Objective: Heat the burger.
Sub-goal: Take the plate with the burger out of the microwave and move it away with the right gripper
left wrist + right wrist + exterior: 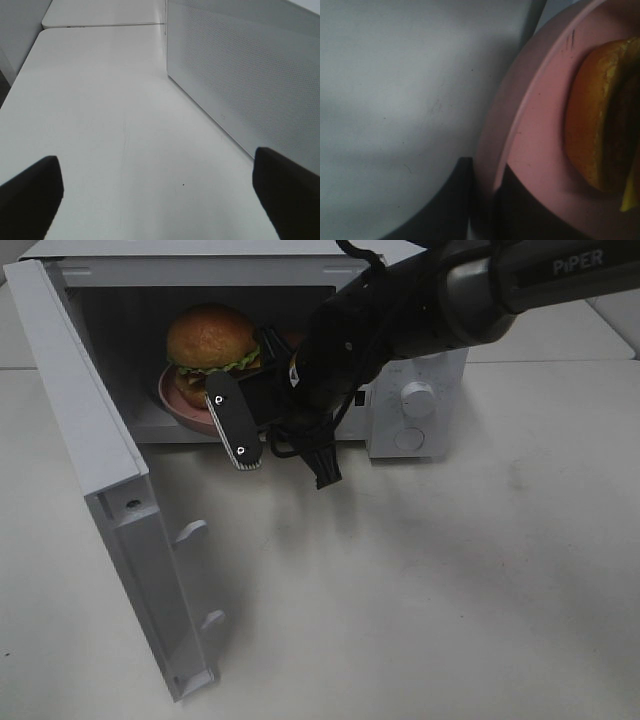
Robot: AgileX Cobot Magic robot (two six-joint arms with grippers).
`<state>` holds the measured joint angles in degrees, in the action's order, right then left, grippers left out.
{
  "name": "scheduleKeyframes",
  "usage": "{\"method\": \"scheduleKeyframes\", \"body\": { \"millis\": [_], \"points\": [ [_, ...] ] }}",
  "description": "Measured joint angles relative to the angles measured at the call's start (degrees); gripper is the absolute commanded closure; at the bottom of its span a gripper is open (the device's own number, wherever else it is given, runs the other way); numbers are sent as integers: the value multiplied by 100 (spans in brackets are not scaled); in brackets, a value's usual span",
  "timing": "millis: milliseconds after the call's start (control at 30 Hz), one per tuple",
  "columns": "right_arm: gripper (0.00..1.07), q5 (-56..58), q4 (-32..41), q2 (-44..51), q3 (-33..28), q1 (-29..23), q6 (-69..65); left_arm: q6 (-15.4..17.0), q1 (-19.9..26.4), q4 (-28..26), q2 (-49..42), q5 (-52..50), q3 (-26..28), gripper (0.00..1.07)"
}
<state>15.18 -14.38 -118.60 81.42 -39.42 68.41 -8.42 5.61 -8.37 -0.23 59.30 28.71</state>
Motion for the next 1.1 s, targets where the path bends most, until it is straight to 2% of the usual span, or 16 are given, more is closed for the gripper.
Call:
{"method": "scheduleKeyframes", "body": {
  "millis": [300, 1100],
  "points": [
    [107, -418, 40, 647, -888, -57, 344, 0, 0, 0, 0, 0, 0, 9],
    [107, -579, 34, 2263, -2550, -115, 418, 0, 0, 0, 0, 0, 0, 9]
  ]
}}
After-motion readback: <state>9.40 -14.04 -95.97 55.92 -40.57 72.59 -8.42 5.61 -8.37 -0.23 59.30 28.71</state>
